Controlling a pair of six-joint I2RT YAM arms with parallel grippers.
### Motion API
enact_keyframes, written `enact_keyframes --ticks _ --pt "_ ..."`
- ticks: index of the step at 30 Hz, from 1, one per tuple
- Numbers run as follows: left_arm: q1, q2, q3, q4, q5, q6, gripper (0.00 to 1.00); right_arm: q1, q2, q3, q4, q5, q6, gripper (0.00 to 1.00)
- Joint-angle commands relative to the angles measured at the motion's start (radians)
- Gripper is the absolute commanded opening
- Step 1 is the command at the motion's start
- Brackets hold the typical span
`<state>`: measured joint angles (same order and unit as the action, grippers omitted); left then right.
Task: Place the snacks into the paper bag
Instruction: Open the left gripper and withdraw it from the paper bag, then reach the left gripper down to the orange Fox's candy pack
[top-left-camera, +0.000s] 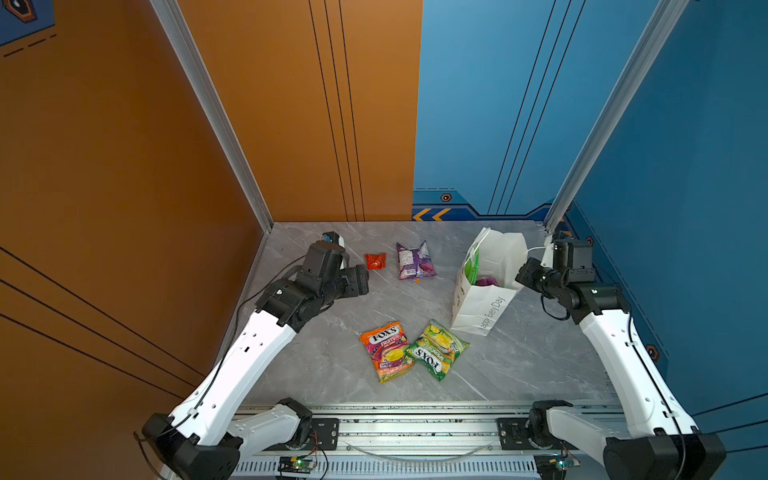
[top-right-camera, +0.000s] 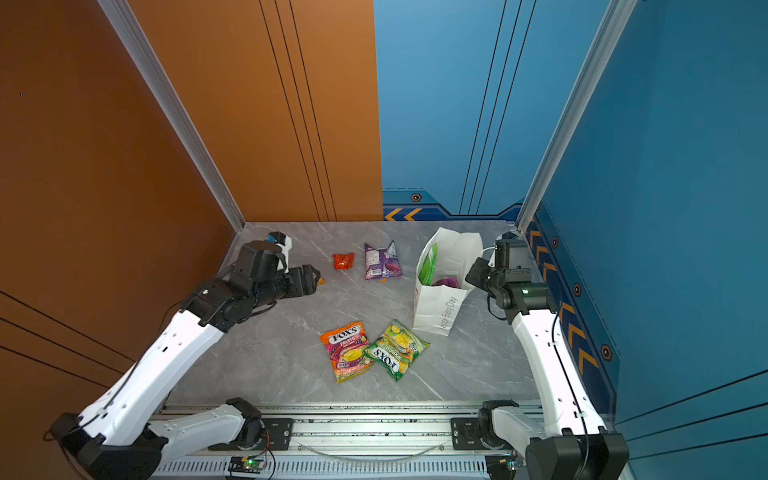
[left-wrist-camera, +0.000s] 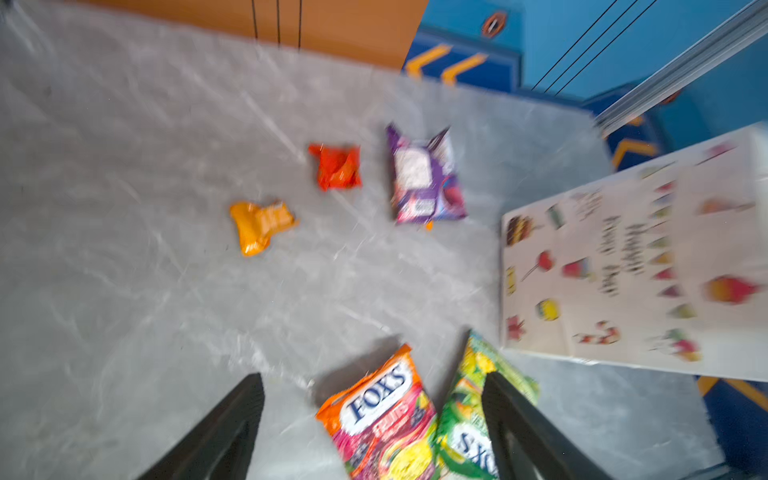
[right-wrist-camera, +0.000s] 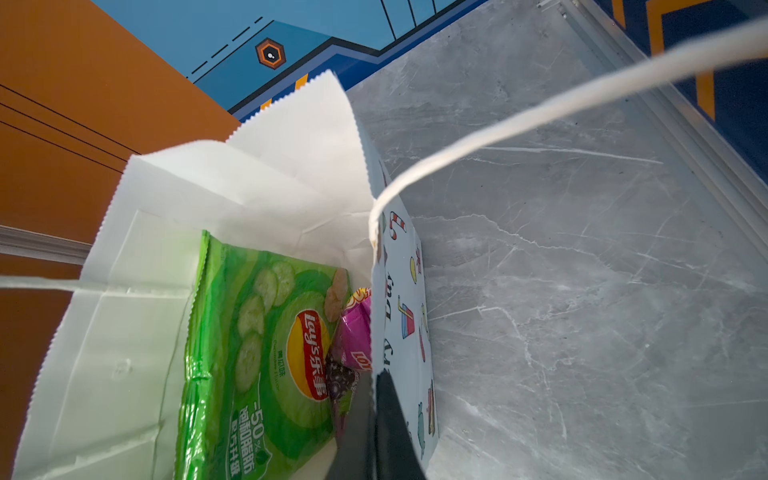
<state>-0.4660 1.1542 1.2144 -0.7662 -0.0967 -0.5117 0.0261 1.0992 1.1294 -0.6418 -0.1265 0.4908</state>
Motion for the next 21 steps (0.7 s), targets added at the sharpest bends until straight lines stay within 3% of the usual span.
enact_keyframes --ticks 1,10,11,21 --pt "0.041 0.051 -0.117 -0.007 0.108 0.046 0.84 -0.021 -0.041 -0.035 0.060 -0.045 -0.036 0.00" --pt "-0.073 0.208 -0.152 0.040 0.067 0.137 0.85 -0.022 -0.093 -0.113 0.142 -0.075 -0.050 0.00" --pt "-0.085 0.233 -0.145 0.052 0.067 0.147 0.90 -0.022 -0.094 -0.117 0.143 -0.073 -0.050 0.00" --pt "-0.216 0.519 0.036 -0.024 0.066 0.252 0.93 -0.026 -0.110 -0.107 0.123 -0.067 -0.055 0.00"
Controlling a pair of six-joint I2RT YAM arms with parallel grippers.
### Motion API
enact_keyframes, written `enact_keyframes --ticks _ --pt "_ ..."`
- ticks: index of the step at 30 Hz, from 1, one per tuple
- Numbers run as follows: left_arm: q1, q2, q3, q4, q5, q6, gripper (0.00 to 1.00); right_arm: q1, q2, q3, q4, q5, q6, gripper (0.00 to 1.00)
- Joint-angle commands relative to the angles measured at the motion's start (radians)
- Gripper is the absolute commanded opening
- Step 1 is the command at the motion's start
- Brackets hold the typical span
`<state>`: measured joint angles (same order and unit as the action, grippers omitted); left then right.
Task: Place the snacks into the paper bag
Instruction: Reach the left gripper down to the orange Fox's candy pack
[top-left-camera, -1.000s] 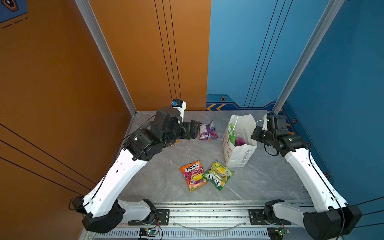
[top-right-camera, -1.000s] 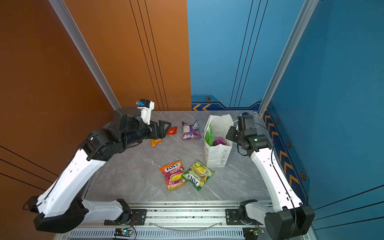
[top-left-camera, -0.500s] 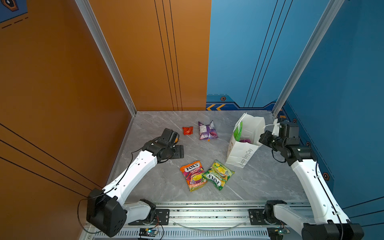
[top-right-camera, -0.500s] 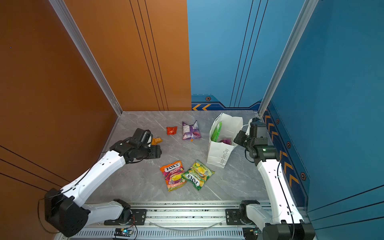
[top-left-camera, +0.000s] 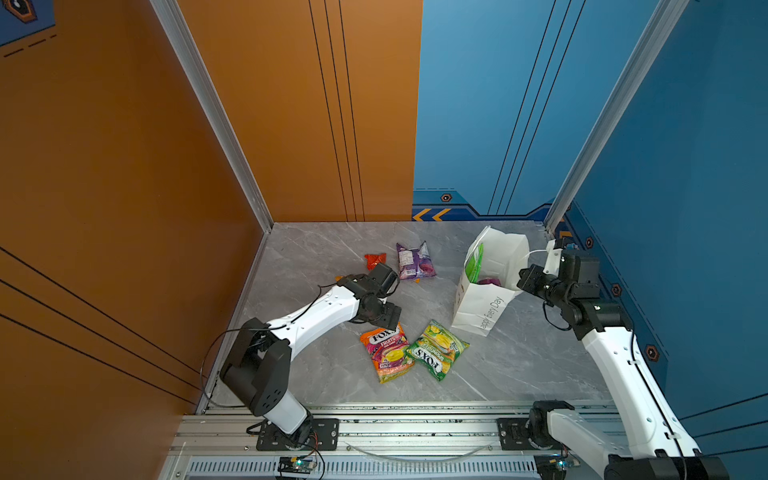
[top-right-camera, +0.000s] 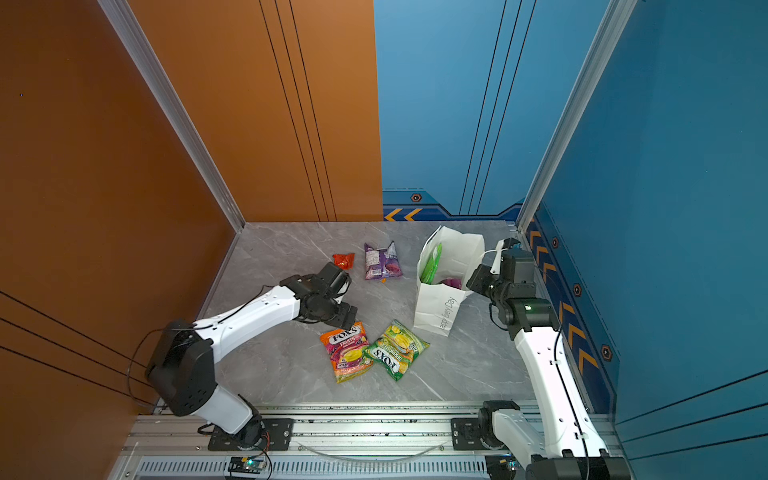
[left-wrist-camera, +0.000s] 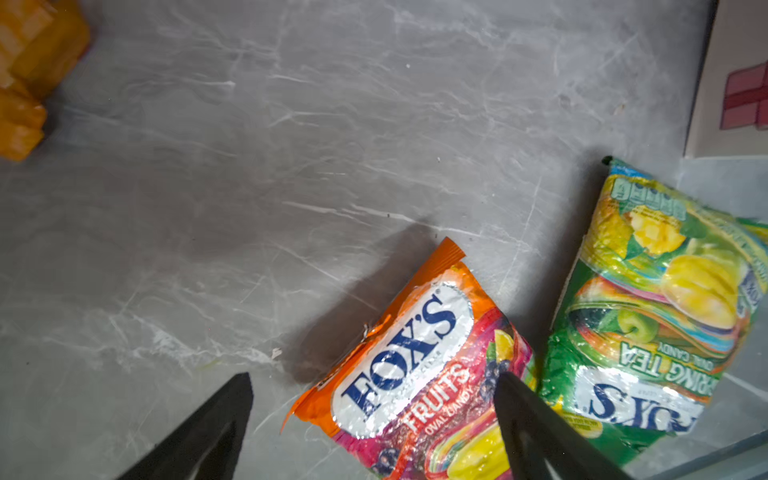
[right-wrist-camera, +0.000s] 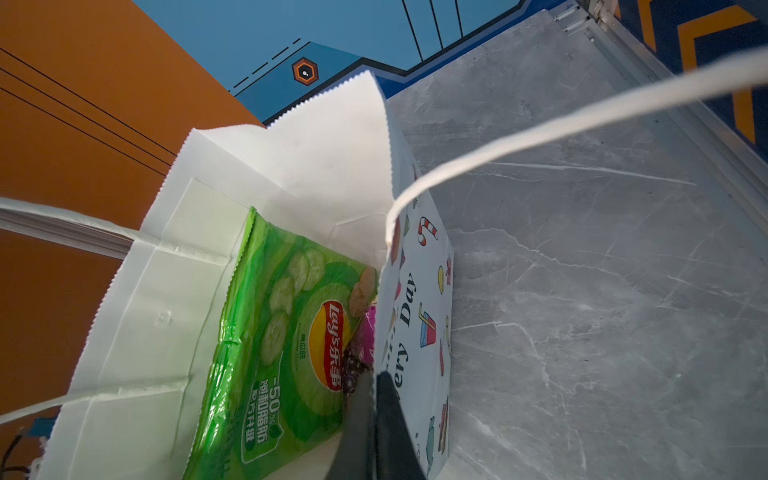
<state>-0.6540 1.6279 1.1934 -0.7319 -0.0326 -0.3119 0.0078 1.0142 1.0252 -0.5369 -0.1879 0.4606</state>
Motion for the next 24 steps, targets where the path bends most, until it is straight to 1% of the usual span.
enact_keyframes --ticks 1,4,9,11,15,17,20,24 --pt "-0.042 0.071 0.077 -0.083 -0.014 0.060 0.93 -0.008 -0.026 -0.004 0.018 -0.005 -0.025 0.00" --pt "-0.072 0.132 0.129 -0.150 -0.046 0.068 0.94 -0.008 -0.022 -0.004 0.020 -0.009 -0.023 0.00" --pt "-0.081 0.208 0.164 -0.223 -0.101 0.062 0.93 -0.008 -0.019 -0.004 0.020 -0.019 -0.019 0.00" --pt "-0.080 0.216 0.156 -0.227 -0.124 0.050 0.94 -0.008 -0.017 -0.005 0.018 -0.021 -0.017 0.00" --pt "-0.072 0.223 0.124 -0.225 -0.118 0.019 0.94 -0.008 -0.010 -0.004 0.014 -0.018 -0.016 0.00" --pt "-0.069 0.231 0.109 -0.225 -0.133 0.008 0.94 -0.008 -0.006 -0.002 0.014 -0.018 -0.013 0.00" --pt "-0.048 0.233 0.084 -0.224 -0.157 -0.030 0.94 -0.008 -0.003 0.001 0.011 -0.019 -0.014 0.00" --pt "0.016 0.208 0.035 -0.199 -0.175 -0.095 0.94 -0.006 -0.003 0.003 0.008 -0.019 -0.014 0.00"
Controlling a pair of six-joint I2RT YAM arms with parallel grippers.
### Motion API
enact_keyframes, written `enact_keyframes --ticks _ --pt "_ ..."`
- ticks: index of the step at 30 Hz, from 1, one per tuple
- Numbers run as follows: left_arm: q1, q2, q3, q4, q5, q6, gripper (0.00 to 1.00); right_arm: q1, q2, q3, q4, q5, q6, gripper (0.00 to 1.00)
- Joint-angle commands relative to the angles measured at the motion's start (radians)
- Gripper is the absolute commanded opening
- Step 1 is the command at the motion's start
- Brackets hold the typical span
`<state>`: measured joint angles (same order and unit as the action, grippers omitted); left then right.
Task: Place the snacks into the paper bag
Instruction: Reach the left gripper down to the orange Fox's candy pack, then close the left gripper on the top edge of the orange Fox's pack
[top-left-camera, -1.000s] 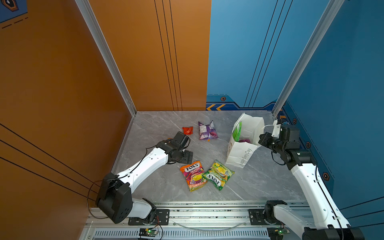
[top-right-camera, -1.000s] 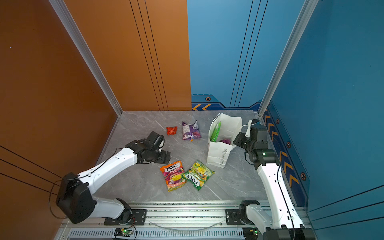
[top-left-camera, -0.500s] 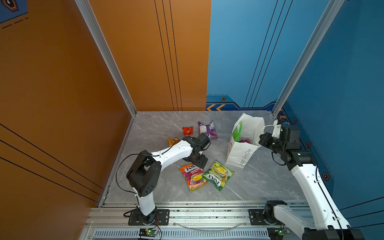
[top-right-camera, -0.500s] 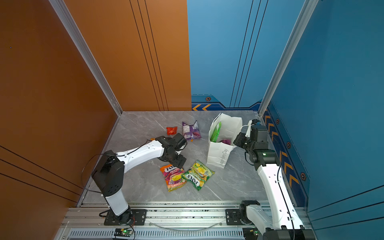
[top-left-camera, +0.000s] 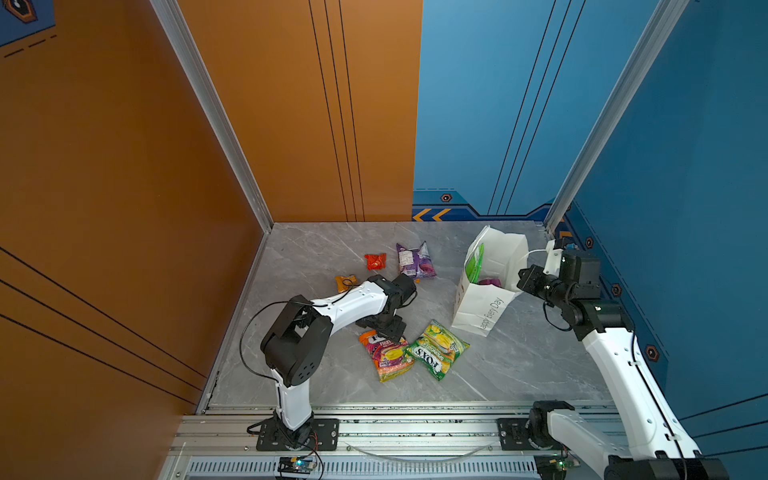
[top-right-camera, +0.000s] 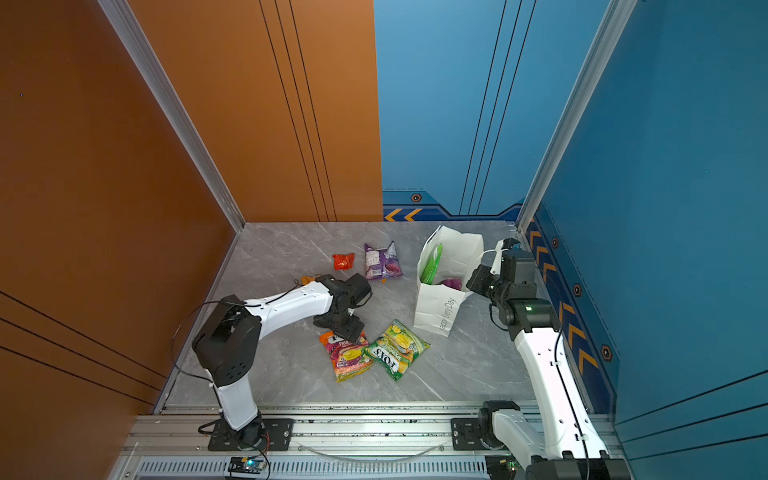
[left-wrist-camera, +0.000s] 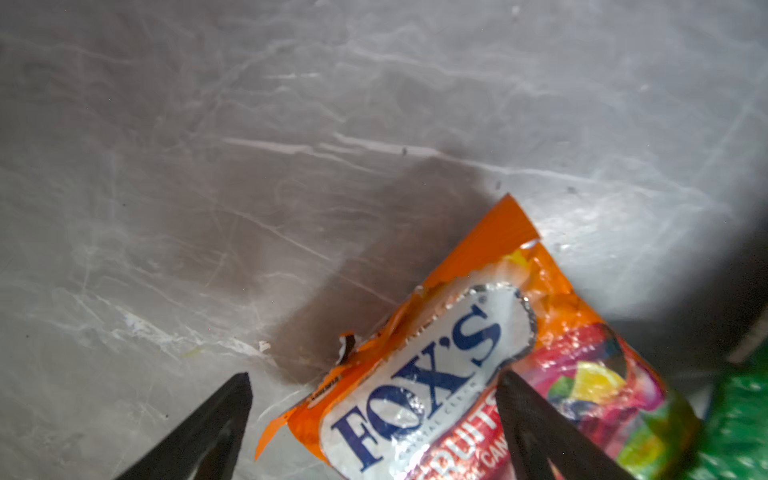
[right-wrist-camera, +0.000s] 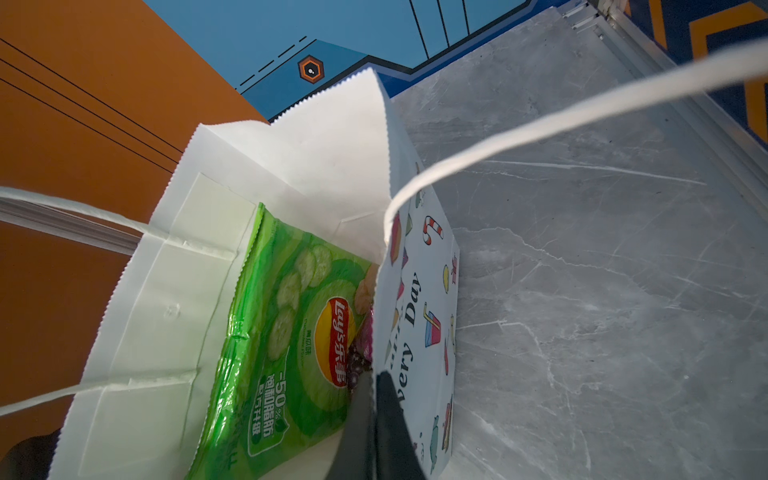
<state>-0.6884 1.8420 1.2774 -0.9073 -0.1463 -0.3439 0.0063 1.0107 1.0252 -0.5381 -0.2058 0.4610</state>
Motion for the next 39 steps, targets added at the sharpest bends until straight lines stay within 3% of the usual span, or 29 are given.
enact_keyframes --ticks 1,8,13,21,25,28,34,39 --pt "0.070 -0.021 -0.067 -0.009 -0.056 -0.079 0.94 -0.004 0.002 0.004 0.007 -0.001 -0.015 0.00" --pt "0.227 -0.114 -0.171 0.059 -0.019 -0.179 0.94 0.000 0.009 0.009 0.004 0.002 -0.013 0.00" --pt "0.333 -0.256 -0.287 0.138 0.056 -0.233 0.94 0.003 0.008 0.011 0.001 0.005 -0.015 0.00" --pt "0.349 -0.514 -0.424 0.254 0.269 -0.284 0.95 0.022 0.023 0.036 -0.020 0.001 -0.013 0.00" --pt "0.373 -0.538 -0.473 0.286 0.326 -0.276 0.95 0.035 0.025 0.045 -0.026 0.014 -0.015 0.00" --pt "0.441 -0.520 -0.530 0.356 0.473 -0.285 0.94 0.041 0.028 0.050 -0.031 0.015 -0.014 0.00" --pt "0.459 -0.507 -0.547 0.368 0.464 -0.267 0.92 0.053 0.030 0.064 -0.049 0.024 -0.024 0.00" --pt "0.456 -0.455 -0.572 0.387 0.490 -0.285 0.81 0.058 0.029 0.062 -0.052 0.028 -0.024 0.00"
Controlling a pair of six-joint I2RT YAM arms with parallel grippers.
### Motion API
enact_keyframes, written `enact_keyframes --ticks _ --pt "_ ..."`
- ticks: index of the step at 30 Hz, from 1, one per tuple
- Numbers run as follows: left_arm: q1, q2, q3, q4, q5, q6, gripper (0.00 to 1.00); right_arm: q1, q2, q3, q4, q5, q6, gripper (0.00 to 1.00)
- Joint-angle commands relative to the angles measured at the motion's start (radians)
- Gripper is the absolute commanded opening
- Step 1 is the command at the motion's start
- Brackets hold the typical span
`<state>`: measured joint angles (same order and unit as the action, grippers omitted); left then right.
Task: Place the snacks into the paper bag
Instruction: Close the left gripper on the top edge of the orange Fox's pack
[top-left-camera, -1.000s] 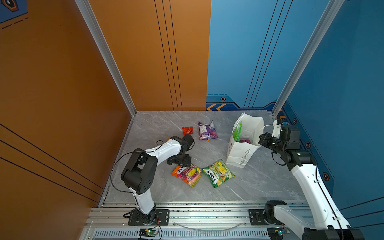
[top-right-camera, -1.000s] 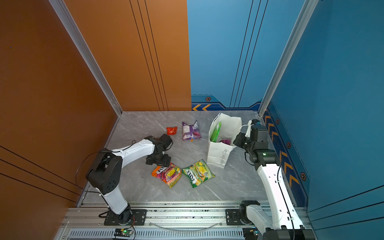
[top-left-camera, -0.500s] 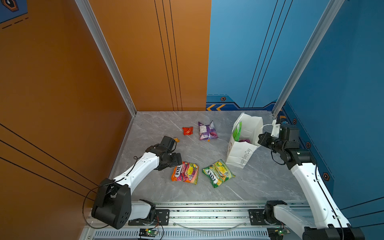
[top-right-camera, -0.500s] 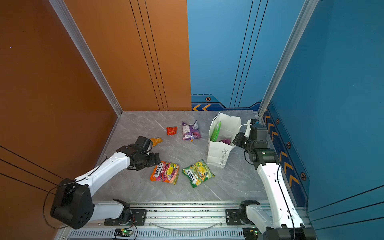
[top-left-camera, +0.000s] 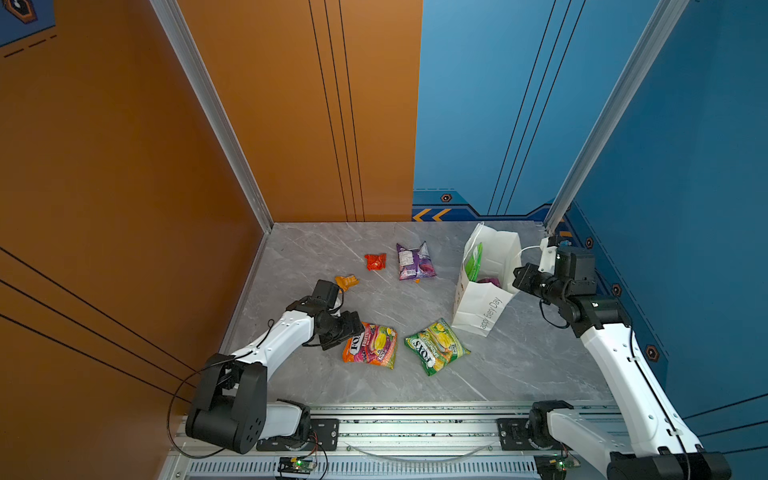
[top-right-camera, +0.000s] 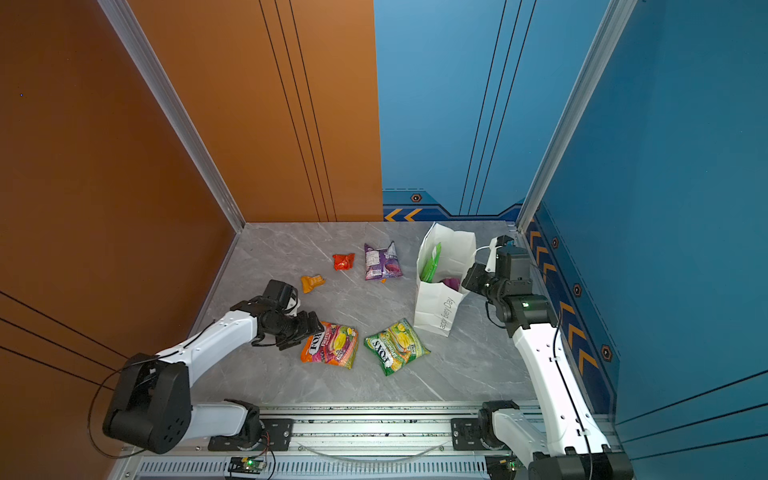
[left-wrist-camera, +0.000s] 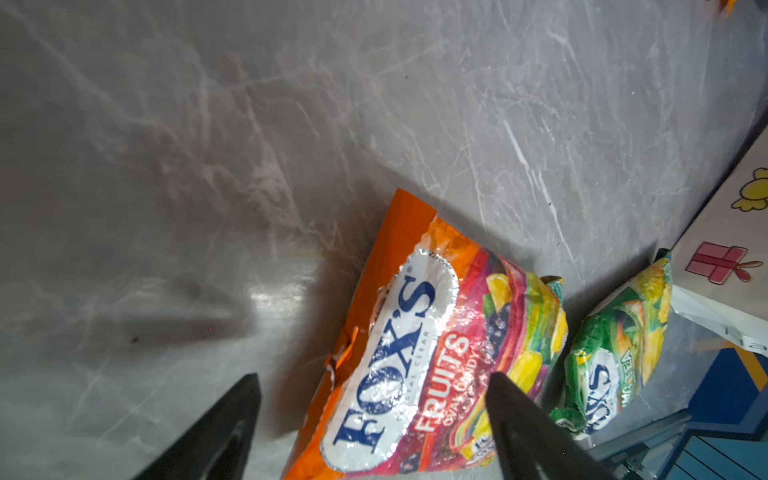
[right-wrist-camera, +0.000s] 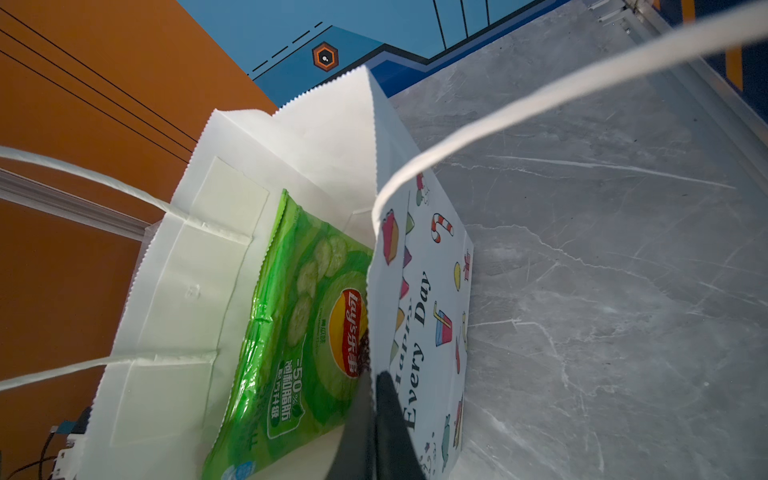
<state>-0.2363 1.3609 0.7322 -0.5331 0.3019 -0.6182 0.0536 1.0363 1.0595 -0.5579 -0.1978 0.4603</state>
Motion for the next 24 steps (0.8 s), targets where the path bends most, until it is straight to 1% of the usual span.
enact_keyframes --ticks 1,3,4,5,9,13,16,19,22,24 --pt "0.005 0.036 -0.031 0.017 0.041 -0.013 0.78 0.012 0.005 0.028 -0.033 0.021 -0.023 0.00" --pt "0.001 0.048 -0.042 0.030 0.047 -0.018 0.71 0.016 0.007 0.028 -0.033 0.021 -0.024 0.00" --pt "-0.001 0.053 -0.048 0.041 0.056 -0.023 0.66 0.019 0.008 0.030 -0.033 0.021 -0.027 0.00" --pt "-0.007 0.058 -0.051 0.049 0.061 -0.025 0.58 0.024 0.010 0.030 -0.035 0.022 -0.029 0.00" --pt "-0.043 0.063 -0.050 0.051 0.048 -0.028 0.35 0.039 0.011 0.033 -0.043 0.036 -0.037 0.00" --pt "-0.062 0.058 -0.052 0.051 0.039 -0.028 0.19 0.044 0.011 0.036 -0.046 0.043 -0.035 0.00" --pt "-0.067 0.047 -0.053 0.050 0.028 -0.026 0.10 0.046 0.010 0.043 -0.047 0.042 -0.031 0.00" --pt "-0.075 0.027 -0.054 0.050 0.011 -0.032 0.03 0.050 0.011 0.048 -0.048 0.045 -0.030 0.00" --pt "-0.089 -0.012 -0.050 0.042 -0.022 -0.041 0.00 0.055 0.012 0.052 -0.053 0.048 -0.034 0.00" --pt "-0.101 -0.046 -0.042 0.025 -0.061 -0.050 0.00 0.057 0.014 0.053 -0.057 0.052 -0.034 0.00"
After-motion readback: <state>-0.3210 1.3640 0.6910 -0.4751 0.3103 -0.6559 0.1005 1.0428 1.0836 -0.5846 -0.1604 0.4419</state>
